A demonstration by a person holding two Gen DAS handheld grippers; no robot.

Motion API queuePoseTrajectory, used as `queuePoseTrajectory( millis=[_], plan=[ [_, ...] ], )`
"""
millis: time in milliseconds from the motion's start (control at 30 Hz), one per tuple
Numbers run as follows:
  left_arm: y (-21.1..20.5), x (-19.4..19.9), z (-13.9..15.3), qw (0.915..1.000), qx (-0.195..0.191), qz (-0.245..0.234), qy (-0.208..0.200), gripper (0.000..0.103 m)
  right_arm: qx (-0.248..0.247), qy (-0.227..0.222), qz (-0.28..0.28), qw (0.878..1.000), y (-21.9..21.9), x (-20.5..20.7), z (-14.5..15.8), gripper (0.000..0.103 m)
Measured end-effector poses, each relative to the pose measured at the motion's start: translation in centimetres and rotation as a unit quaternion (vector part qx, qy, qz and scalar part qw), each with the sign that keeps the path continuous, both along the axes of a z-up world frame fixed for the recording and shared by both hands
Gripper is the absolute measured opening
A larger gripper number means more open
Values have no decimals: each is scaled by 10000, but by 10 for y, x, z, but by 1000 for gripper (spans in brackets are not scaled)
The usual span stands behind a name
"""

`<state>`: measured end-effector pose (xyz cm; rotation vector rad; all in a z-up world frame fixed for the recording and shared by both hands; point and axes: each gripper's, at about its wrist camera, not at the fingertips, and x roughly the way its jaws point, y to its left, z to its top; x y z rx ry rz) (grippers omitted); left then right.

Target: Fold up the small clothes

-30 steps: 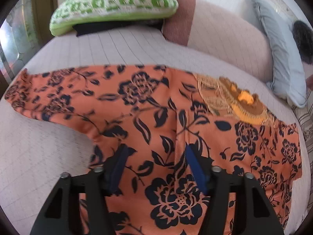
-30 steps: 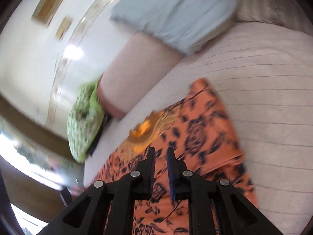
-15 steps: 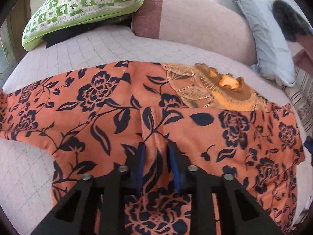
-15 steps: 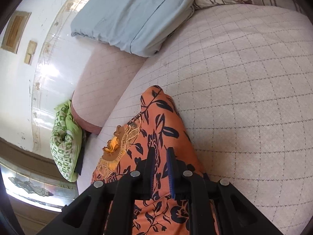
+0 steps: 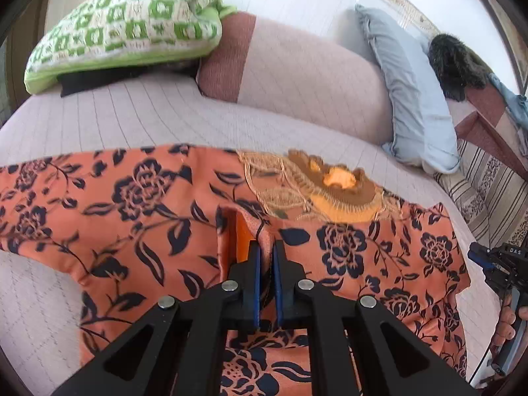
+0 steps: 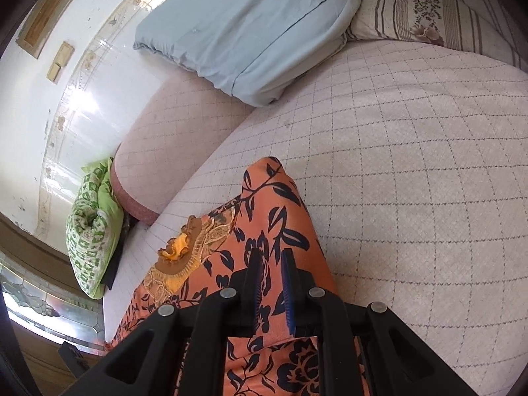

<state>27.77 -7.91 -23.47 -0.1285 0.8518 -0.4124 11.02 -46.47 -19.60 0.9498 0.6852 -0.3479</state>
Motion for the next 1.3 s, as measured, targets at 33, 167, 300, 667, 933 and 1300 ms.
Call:
queuePoseTrajectory(
  millis=[33,167,300,667,933,1300],
  plan=[
    [3,1,2,10000,7,48,-60,6,14,-18,-42,10000,-2,-1,0,14],
    [28,7,18,9990,-136,370,-229,6,82,-143,-162,9997,-7,-6,1,14],
    [51,10,29,9953,-24,784,-563,6,86,-418,-39,9991,-4,-5,7,14],
    [55,39,-14,9875,956,1126,544,45,354,789,1132,9898,34,48,-40,14],
    [87,34,2,9798,684,1847,346,65,-52,753,1296,9887,55,56,-36,14],
    [84,52,-20,9757,946,1744,931,66,-341,818,1624,9827,77,70,-35,14]
  ],
)
